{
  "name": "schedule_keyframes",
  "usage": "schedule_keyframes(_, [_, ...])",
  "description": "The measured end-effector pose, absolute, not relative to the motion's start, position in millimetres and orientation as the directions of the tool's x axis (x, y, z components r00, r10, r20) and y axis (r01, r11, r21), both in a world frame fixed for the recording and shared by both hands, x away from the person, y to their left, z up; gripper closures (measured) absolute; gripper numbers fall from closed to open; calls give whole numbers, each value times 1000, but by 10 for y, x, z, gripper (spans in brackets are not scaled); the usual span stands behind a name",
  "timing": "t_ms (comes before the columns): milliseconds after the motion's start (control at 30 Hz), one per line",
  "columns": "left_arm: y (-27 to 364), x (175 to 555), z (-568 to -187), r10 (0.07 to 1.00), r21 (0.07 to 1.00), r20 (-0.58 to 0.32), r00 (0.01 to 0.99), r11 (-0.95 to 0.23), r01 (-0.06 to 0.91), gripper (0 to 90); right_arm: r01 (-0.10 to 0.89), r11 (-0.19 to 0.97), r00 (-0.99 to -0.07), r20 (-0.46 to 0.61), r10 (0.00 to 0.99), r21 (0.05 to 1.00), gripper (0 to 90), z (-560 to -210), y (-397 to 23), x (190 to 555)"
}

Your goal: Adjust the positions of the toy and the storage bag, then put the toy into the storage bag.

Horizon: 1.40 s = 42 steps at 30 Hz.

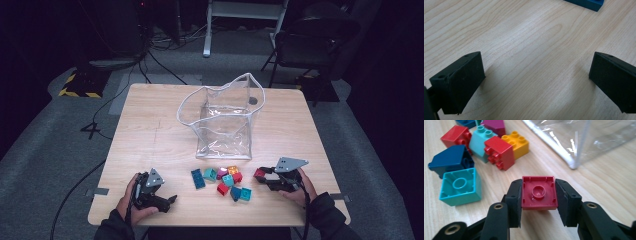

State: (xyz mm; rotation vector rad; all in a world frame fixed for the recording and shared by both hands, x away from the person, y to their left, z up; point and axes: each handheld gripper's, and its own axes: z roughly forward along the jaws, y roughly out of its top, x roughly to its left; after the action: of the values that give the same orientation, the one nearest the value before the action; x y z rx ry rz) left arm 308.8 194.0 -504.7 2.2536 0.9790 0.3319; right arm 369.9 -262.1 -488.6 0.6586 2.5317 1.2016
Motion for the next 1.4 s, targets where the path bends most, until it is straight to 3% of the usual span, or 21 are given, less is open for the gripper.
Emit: schedule_keyframes(1400, [1941, 3170, -5049, 730, 657, -23, 683, -504, 561, 2, 280, 428, -788, -49, 614, 859, 597, -4561, -2925, 3710])
